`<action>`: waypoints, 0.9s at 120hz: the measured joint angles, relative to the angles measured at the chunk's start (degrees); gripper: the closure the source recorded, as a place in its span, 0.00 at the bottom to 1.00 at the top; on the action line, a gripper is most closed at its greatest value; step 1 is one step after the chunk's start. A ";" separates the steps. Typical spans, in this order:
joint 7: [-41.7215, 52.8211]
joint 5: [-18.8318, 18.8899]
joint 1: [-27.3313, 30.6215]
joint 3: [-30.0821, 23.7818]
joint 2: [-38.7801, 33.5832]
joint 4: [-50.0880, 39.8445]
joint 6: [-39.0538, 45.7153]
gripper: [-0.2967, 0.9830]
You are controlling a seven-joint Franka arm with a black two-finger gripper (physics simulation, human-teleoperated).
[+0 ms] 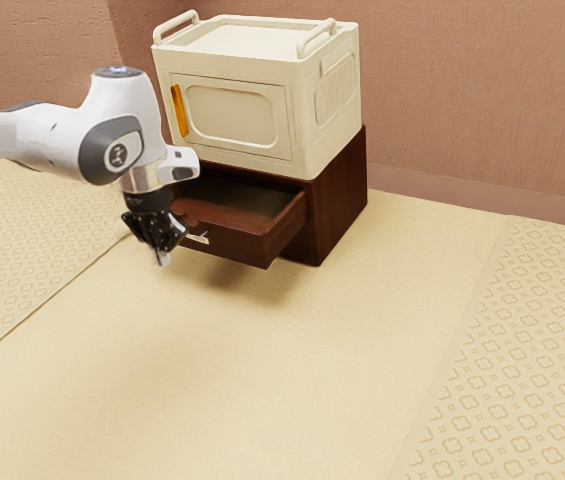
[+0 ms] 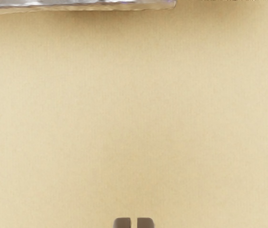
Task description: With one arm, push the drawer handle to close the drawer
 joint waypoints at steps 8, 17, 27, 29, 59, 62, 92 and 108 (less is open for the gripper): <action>0.39 0.48 0.06 1.11 0.99 1.02 -0.13 0.84; 0.88 0.80 0.55 1.61 2.17 2.00 -0.25 0.84; 1.39 1.03 0.52 1.79 3.46 3.32 -0.37 0.84; 1.48 1.06 0.50 1.81 3.78 3.65 -0.39 0.84; 2.53 1.01 0.40 2.15 5.92 6.27 0.27 0.85; 2.59 0.97 0.36 2.39 6.22 6.41 0.56 0.85; 3.04 0.63 0.47 3.76 7.91 6.64 5.07 0.85; 3.21 0.64 0.32 3.78 9.08 6.64 8.40 0.85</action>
